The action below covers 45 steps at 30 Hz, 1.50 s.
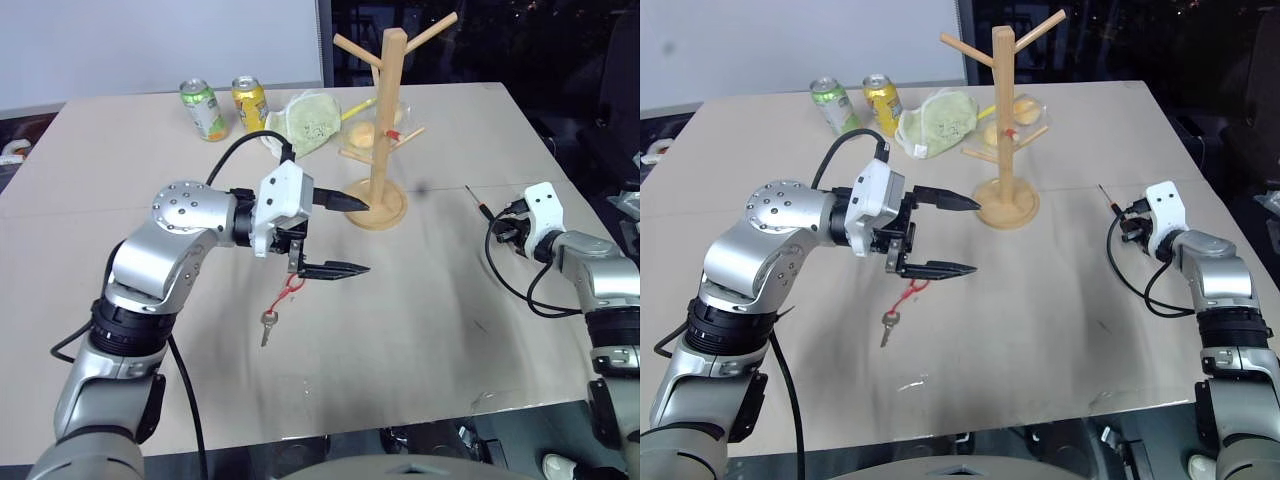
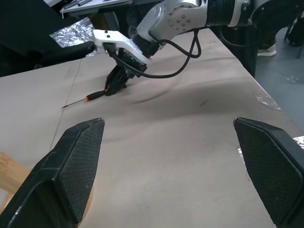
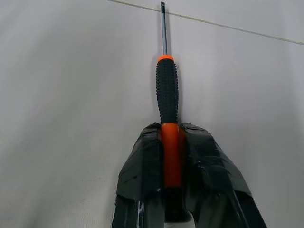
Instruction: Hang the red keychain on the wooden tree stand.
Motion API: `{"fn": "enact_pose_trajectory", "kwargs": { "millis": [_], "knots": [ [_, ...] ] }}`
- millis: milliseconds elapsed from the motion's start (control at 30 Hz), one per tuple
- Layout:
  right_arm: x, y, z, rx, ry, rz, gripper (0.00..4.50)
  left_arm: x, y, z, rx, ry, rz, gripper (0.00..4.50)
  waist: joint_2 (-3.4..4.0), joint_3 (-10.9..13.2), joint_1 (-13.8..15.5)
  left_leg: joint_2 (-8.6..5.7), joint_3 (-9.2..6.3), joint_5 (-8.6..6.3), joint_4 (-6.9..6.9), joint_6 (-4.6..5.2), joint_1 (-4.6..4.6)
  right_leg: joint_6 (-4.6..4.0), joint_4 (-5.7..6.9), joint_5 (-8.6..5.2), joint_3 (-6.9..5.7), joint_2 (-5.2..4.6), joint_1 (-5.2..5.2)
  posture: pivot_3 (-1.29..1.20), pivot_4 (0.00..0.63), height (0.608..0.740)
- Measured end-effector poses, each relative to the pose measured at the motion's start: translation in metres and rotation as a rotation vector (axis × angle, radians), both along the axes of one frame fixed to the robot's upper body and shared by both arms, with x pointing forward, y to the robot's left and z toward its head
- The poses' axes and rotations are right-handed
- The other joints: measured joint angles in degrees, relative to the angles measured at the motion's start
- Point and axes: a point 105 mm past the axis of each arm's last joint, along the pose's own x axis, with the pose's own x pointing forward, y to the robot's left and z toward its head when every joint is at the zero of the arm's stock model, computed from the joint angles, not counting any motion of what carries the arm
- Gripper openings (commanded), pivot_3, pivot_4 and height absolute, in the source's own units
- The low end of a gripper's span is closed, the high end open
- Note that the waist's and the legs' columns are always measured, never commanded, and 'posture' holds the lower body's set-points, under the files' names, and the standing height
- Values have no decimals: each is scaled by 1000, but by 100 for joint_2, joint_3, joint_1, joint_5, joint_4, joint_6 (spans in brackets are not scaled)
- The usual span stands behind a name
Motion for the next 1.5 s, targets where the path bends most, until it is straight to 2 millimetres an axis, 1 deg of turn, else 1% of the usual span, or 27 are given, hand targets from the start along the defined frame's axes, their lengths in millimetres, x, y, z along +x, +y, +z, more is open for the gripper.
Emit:
{"fn": "enact_pose_trajectory", "kwargs": {
  "millis": [67,100,133,167,200,233,367,467,533,633,667,700,733,767,833,933,1000,1067,1167,1300,1400,1500],
  "knots": [
    [0,-4,1,-1,-7,-8,2345,0,2,-3,1,6,10,4500,0,0,0,1,-1,1,0,0,1,0,1,0,3,3,0,0,150,740],
    [0,-5,1,-3,-8,-10,2715,0,2,-4,2,9,13,4500,0,0,-1,1,-2,1,0,0,1,0,1,1,3,3,0,0,150,740],
    [0,-6,2,-10,-14,-12,3241,0,3,-5,4,11,17,4500,0,0,0,1,-2,0,-1,0,0,0,1,1,4,5,0,0,150,740],
    [-1,-7,3,-12,-18,-13,3483,1,3,-5,6,11,18,4500,0,0,-5,1,-2,0,-2,0,0,0,1,1,5,5,0,0,150,740],
    [-1,-7,3,-16,-23,-11,4016,1,4,-4,7,10,20,4500,0,0,-21,1,-1,0,-4,0,0,0,0,0,8,6,-1,0,150,740],
    [-2,-7,4,-18,-26,-8,4426,1,4,-4,8,10,23,4500,0,0,-37,2,-2,0,-4,0,-1,0,-1,0,11,7,-1,0,150,740],
    [-7,1,4,-4,-21,34,4426,2,9,-6,14,12,48,4500,1,0,-100,2,1,0,-5,0,-2,0,-2,0,13,7,-3,0,150,740],
    [-15,14,10,31,-22,92,4426,5,23,-12,45,28,108,4500,4,2,-146,4,3,0,-7,0,-2,0,0,0,16,7,-9,0,150,740],
    [-20,22,23,64,-52,125,4426,7,36,-15,60,39,166,4500,8,5,-150,5,2,0,-7,0,-2,0,1,0,14,7,-10,0,150,740],
    [-26,31,56,129,-143,161,4426,11,52,-21,47,68,276,4500,10,6,-130,6,-1,0,-7,0,-2,0,1,0,9,5,-10,0,150,740],
    [-31,38,67,152,-170,192,4426,11,58,-24,35,82,330,4500,10,6,-126,7,0,0,-7,0,-2,0,1,0,10,3,-9,0,150,740],
    [-35,45,75,166,-191,228,4426,10,63,-30,31,102,369,4500,10,5,-124,7,-1,-1,-8,0,-3,0,0,0,10,3,-9,0,150,740],
    [-39,50,79,168,-198,260,4426,8,64,-33,30,109,390,4500,9,6,-123,7,-1,-1,-8,0,-4,0,-3,0,10,2,-9,0,150,740],
    [-50,59,80,137,-204,336,4426,4,67,-37,17,114,434,4500,10,5,-117,8,-1,-2,-13,0,-6,0,-6,0,14,-2,-11,0,150,740],
    [-78,79,71,65,-172,518,4426,-7,74,-52,-12,142,534,4500,9,4,-110,10,-2,-6,-19,5,-7,0,-12,-3,30,-11,-9,0,150,740],
    [-109,114,61,80,-133,745,4426,-17,84,-69,-26,164,655,4500,7,6,-121,9,1,-6,-15,6,-7,1,-11,-2,33,-13,-10,0,150,740],
    [-119,124,65,97,-138,820,4426,-21,91,-74,-20,157,710,4500,7,6,-120,9,1,-6,-10,6,-2,0,-7,-2,27,-13,-9,0,150,740],
    [-127,131,72,120,-145,886,4426,-27,101,-83,-11,169,770,4500,7,6,-116,10,-2,-6,-8,6,4,-15,-5,-9,13,-15,-8,0,150,740],
    [-133,140,81,149,-150,952,4426,-34,109,-95,8,170,805,4500,7,6,-92,12,-12,-6,-3,4,4,-28,-5,1,1,-27,-9,0,150,740],
    [-139,146,91,145,-156,1007,4426,-37,121,-112,33,184,850,4500,9,6,-68,12,-13,-6,-4,4,-2,-31,-8,2,-1,-42,-13,0,150,740],
    [-143,150,96,148,-155,1033,4426,-34,116,-119,16,194,848,4500,8,6,-14,12,-9,-6,-5,5,-8,-31,-13,1,1,-39,-16,0,150,740],
    [-141,152,96,150,-149,1021,4426,-28,109,-126,8,195,838,4500,9,5,29,6,-3,-8,-9,10,-11,-31,-18,1,4,-31,-17,0,150,740]
  ]
}}
